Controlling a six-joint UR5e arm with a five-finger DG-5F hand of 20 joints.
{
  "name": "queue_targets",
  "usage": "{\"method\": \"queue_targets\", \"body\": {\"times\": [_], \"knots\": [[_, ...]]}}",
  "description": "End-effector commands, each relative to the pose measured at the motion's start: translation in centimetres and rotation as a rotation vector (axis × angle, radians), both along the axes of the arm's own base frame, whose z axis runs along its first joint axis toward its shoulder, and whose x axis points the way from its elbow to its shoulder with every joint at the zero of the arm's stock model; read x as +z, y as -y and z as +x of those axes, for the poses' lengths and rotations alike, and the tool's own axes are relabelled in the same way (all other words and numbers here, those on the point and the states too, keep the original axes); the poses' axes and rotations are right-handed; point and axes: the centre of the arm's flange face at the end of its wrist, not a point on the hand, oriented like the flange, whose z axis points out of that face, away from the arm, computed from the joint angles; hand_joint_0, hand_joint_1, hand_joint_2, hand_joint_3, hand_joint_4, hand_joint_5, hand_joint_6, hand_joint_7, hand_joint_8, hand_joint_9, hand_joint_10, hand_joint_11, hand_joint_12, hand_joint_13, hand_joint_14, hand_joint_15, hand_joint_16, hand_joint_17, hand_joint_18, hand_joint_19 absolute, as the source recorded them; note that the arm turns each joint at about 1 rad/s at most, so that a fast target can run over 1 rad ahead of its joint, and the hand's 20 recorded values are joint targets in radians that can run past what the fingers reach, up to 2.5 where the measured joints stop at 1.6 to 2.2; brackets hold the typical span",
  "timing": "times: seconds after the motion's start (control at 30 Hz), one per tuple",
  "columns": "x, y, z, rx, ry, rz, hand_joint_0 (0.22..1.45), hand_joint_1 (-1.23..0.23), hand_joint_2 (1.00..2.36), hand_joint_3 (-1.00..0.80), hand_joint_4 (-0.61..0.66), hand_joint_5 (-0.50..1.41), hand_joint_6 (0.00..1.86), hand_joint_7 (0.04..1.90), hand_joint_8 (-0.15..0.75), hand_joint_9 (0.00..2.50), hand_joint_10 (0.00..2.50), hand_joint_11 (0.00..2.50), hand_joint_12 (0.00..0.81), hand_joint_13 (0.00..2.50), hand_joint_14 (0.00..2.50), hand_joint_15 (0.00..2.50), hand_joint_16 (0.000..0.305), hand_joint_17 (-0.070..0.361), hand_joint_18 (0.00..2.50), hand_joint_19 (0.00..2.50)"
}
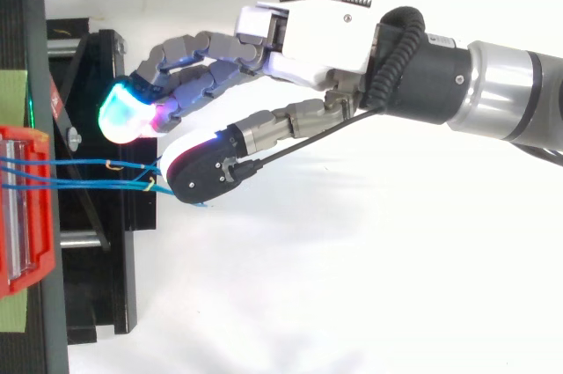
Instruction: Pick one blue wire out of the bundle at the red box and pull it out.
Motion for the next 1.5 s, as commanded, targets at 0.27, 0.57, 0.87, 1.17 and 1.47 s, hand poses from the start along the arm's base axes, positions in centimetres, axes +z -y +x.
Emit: {"method": "queue_targets", "body": {"times": [0.27, 0.57, 0.87, 1.17, 1.47], "knots": [[0.1, -0.3, 0.1, 0.009, 0.007, 0.0, 0.56, -0.63, 1.0, -0.5, 0.39, -0.18, 0.5, 0.95, 0.34, 0.59, 0.0, 0.2, 0.421, 0.48, 0.01, 0.19, 0.053, 0.12, 0.53, 0.37], [0.3, -1.0, 0.4, 0.018, 0.027, 0.001, 0.57, -0.64, 1.0, -0.48, 0.37, -0.16, 0.5, 1.12, 0.339, 0.58, 0.01, 0.22, 0.419, 0.48, 0.01, 0.19, 0.053, 0.119, 0.53, 0.37], [0.5, -1.1, 0.5, 0.022, 0.032, 0.005, 0.6, -0.64, 1.01, -0.39, 0.38, -0.15, 0.53, 1.18, 0.343, 0.58, 0.01, 0.23, 0.416, 0.49, 0.01, 0.18, 0.052, 0.117, 0.54, 0.36], [0.4, -0.5, 0.3, 0.028, 0.025, 0.003, 0.61, -0.64, 1.01, -0.34, 0.35, -0.18, 0.65, 1.01, 0.351, 0.58, 0.01, 0.25, 0.417, 0.49, 0.01, 0.19, 0.052, 0.117, 0.55, 0.36], [0.4, -0.3, 0.3, 0.064, 0.025, 0.01, 0.58, -0.63, 1.01, -0.4, 0.35, -0.18, 0.65, 0.99, 0.352, 0.56, 0.01, 0.25, 0.42, 0.49, 0.01, 0.2, 0.053, 0.119, 0.55, 0.36]]}}
